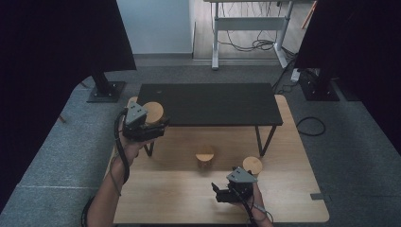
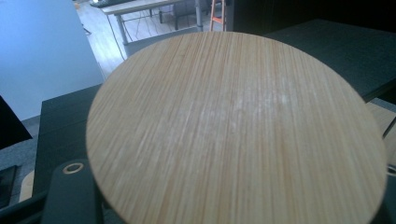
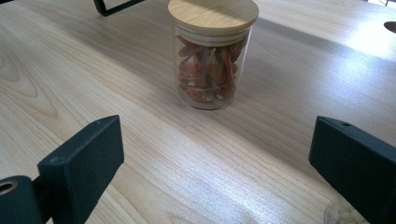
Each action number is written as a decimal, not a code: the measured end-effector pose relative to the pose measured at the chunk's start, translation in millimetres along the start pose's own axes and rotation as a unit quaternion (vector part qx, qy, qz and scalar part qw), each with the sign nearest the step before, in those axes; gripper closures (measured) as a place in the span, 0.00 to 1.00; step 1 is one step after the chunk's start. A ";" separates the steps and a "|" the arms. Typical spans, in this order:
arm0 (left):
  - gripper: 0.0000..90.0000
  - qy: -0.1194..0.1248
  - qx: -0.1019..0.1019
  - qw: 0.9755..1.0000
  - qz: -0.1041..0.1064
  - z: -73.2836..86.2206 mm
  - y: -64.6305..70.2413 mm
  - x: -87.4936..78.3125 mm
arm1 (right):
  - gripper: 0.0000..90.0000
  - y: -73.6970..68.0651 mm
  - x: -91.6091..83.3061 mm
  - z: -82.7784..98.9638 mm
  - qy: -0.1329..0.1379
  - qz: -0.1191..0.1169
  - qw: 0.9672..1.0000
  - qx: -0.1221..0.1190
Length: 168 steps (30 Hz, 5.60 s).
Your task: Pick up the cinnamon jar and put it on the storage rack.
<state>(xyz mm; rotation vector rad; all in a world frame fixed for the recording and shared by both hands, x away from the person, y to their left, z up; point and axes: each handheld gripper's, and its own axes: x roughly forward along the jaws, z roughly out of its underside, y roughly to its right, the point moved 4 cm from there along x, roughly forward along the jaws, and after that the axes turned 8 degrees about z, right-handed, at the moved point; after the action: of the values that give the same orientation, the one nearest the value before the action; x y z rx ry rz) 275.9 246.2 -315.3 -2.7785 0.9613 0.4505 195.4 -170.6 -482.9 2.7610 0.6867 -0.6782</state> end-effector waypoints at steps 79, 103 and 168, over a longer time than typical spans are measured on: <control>0.28 0.002 0.006 0.999 -0.036 -10.2 -33.8 33.7 | 0.03 -2.6 2.5 0.9 -0.006 0.005 1.000 -0.007; 0.26 -0.006 -0.017 0.999 -0.043 -10.5 -39.5 46.7 | 0.03 -2.7 2.9 0.7 -0.005 0.005 1.000 -0.010; 0.06 0.005 -0.012 0.999 -0.044 4.6 -28.1 -1.0 | 0.03 -3.5 4.9 -0.6 -0.004 0.002 1.000 -0.013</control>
<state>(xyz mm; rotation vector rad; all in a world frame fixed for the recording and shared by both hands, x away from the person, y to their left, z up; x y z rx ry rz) 291.6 269.9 -317.7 -2.8347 0.8363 0.4379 197.7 -165.5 -485.1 2.7333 0.6840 -0.6758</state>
